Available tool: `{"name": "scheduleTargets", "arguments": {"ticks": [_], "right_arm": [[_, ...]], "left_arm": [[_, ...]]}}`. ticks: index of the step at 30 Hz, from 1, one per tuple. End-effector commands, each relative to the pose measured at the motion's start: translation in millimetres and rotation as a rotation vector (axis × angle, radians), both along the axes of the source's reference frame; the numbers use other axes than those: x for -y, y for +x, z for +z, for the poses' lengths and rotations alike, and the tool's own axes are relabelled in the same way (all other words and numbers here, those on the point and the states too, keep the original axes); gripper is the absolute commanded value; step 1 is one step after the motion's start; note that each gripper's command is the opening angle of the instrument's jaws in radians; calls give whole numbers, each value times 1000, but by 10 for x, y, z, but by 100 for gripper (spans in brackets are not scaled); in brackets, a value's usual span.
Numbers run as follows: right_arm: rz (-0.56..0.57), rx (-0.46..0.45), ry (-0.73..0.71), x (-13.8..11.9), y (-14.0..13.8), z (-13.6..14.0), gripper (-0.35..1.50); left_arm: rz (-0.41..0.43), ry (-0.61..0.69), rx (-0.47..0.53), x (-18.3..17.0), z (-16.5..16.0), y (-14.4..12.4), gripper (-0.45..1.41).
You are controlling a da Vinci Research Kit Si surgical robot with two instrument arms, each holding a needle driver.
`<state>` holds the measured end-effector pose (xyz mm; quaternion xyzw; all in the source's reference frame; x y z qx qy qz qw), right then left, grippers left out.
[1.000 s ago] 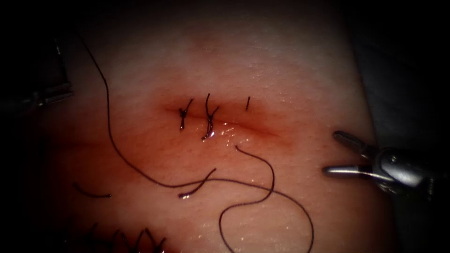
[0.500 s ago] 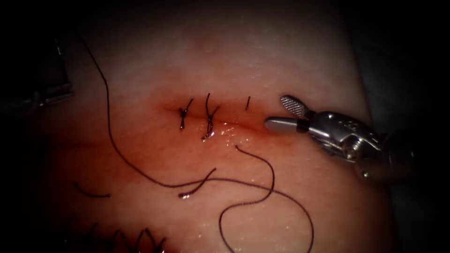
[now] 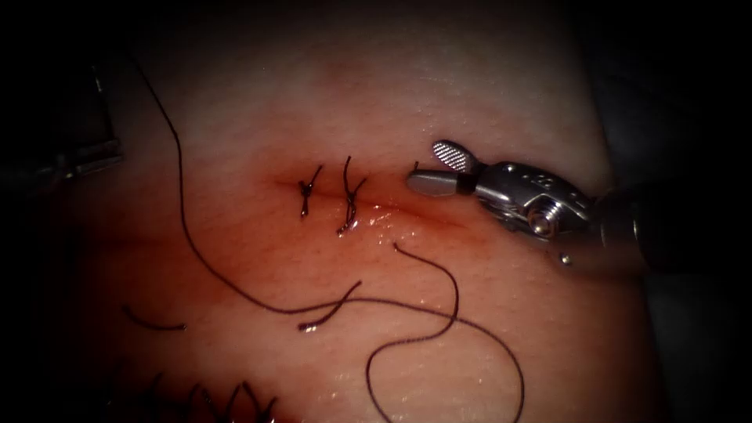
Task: Wound Closure
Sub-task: Use the right driver to adjust the suture tail.
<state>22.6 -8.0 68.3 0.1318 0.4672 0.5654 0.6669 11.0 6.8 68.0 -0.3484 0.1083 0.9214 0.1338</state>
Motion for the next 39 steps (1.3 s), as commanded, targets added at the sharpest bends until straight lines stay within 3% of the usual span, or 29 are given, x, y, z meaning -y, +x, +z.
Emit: {"name": "scheduleTargets", "arguments": {"ticks": [1, 2, 5, 11, 13, 16, 22, 34, 39], "right_arm": [[-2, 0, 0, 1, 9, 6, 34], [-1, 1, -1, 1, 10, 8, 22], [-7, 8, 3, 2, 11, 10, 12], [-21, 26, 6, 6, 14, 22, 19], [-21, 28, 5, 6, 15, 26, 30], [-30, 32, -3, 4, 16, 28, 76], [-34, 28, -22, 3, 13, 24, 98], [-23, 32, -28, -1, 24, 33, 93], [-41, 45, -21, 3, 31, 43, 71]], "left_arm": [[0, -1, 1, -1, 6, -5, -45], [0, -1, 1, -1, 6, -5, -45], [3, 0, 0, -1, 6, -5, -45], [2, 0, 0, -1, 6, -5, -45], [2, 0, 0, -1, 6, -5, -45], [2, -1, -1, 0, 6, -5, -45], [6, -4, -3, 0, 6, -6, -45], [8, -4, -5, 0, 6, -7, -45], [7, -4, -5, 0, 6, -7, -45]]}}
